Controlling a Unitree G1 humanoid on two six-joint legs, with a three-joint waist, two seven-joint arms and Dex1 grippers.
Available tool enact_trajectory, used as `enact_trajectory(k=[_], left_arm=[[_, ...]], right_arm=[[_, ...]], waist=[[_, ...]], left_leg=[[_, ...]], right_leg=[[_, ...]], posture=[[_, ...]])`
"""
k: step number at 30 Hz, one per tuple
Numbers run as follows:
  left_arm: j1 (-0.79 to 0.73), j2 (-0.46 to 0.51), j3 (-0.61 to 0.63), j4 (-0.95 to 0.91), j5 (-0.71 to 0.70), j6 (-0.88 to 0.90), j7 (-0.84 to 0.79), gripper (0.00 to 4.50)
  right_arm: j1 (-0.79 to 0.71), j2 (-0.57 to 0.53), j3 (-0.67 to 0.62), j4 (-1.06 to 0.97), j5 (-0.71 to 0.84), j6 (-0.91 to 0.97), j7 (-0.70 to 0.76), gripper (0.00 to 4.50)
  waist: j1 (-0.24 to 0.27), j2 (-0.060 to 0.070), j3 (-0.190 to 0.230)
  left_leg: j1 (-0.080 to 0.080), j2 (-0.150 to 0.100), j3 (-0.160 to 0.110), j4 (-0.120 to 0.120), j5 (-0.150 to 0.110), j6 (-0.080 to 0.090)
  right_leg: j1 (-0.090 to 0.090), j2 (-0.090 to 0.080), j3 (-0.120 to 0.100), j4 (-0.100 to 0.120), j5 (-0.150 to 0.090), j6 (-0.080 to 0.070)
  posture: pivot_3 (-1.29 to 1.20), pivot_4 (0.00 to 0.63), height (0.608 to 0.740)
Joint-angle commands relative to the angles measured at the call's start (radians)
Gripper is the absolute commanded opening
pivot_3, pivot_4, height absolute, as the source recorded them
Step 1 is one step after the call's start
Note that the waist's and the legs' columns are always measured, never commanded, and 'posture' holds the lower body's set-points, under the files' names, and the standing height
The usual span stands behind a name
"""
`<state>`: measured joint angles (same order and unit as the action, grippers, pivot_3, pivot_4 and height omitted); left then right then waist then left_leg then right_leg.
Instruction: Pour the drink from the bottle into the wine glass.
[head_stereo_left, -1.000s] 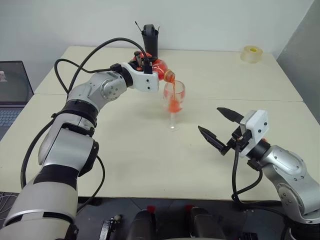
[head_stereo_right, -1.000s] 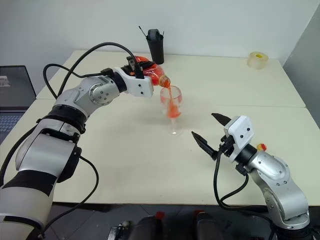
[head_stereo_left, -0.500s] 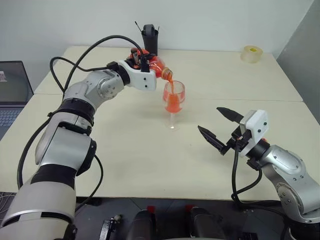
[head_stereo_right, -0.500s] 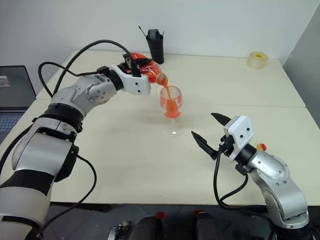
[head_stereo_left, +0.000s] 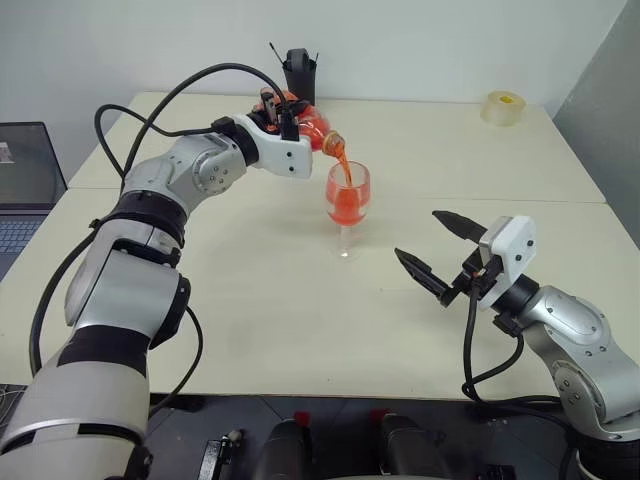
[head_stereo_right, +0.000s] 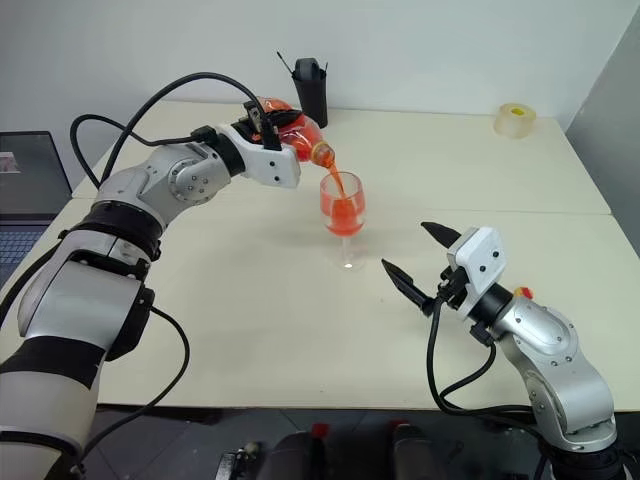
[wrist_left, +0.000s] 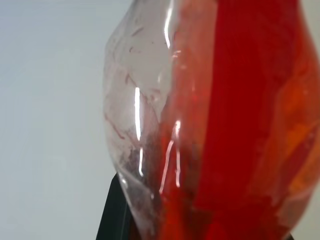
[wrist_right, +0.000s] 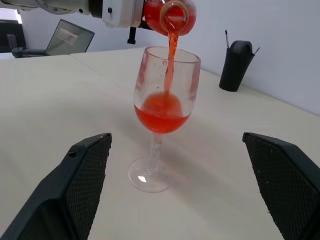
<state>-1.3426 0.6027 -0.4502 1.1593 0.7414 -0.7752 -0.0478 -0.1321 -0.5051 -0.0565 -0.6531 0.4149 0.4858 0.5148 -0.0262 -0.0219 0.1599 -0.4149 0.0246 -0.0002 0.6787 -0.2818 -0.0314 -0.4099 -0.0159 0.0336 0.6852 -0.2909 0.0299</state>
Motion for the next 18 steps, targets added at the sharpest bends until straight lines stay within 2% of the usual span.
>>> enact_trajectory(k=[1, 18], left_arm=[[-0.051, 0.021, 0.005, -0.011, -0.004, -0.013, 0.032, 0.86], [-0.062, 0.026, -0.014, -0.001, 0.007, -0.015, 0.058, 0.86]], right_arm=[[-0.011, -0.002, -0.011, -0.016, 0.0, -0.035, 0.007, 4.5], [-0.012, -0.005, -0.01, -0.004, -0.004, -0.047, 0.013, 4.5]], waist=[[0.0, 0.0, 0.0], [0.0, 0.0, 0.0]], left_leg=[[0.0, 0.0, 0.0, 0.0, 0.0, 0.0], [0.0, 0.0, 0.001, 0.0, 0.0, 0.0]], right_leg=[[0.0, 0.0, 0.0, 0.0, 0.0, 0.0], [-0.001, 0.0, 0.001, 0.002, 0.0, 0.0]], posture=[[0.0, 0.15, 0.74], [0.0, 0.15, 0.74]])
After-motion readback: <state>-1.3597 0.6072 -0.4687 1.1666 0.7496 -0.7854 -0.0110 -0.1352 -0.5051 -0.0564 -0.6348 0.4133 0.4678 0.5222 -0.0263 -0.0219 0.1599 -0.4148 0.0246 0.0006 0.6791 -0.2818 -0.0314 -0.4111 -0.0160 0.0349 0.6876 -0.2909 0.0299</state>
